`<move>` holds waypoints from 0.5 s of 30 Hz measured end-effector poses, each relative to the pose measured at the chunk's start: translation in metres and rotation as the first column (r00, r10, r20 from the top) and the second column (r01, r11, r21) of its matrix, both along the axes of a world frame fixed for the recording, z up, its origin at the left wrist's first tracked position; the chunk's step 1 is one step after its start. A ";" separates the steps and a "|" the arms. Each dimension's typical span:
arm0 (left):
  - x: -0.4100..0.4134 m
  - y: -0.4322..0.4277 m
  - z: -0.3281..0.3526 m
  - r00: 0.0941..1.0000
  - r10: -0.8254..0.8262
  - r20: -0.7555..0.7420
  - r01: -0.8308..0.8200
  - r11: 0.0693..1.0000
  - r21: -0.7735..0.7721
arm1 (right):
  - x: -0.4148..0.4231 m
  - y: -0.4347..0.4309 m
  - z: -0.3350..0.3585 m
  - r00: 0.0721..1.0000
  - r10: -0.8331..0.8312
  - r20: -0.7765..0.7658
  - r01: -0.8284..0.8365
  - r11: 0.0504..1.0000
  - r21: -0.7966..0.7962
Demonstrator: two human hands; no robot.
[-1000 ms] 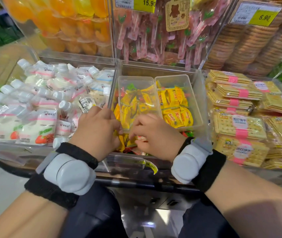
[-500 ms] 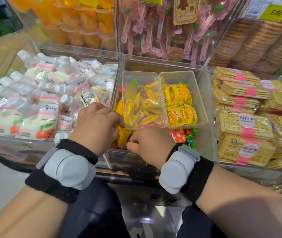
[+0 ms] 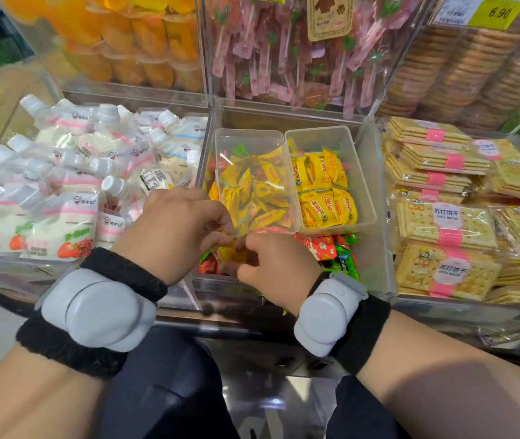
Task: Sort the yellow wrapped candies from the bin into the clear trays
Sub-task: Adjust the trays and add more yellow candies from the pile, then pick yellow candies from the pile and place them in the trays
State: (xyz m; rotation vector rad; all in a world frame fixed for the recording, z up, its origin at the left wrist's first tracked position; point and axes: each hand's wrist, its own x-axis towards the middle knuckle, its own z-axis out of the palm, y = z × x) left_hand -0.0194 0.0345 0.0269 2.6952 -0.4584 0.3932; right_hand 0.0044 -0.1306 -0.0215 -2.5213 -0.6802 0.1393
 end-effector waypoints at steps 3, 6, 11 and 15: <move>-0.001 -0.007 0.004 0.999 -0.035 0.004 0.035 0.996 -0.082 | -0.001 -0.003 0.001 0.999 0.008 0.050 -0.010 0.999 0.047; 0.002 -0.013 0.006 0.998 -0.018 0.054 0.026 0.986 -0.164 | -0.002 -0.011 0.006 0.999 -0.027 0.017 0.022 0.972 0.233; 0.009 -0.025 0.011 0.994 0.045 0.102 -0.017 0.965 -0.262 | 0.007 -0.031 0.019 0.992 -0.118 0.033 0.101 0.936 0.337; 0.017 -0.041 0.011 0.995 0.060 0.085 -0.031 0.949 -0.315 | 0.015 -0.047 0.026 0.982 -0.171 0.076 0.133 0.923 0.362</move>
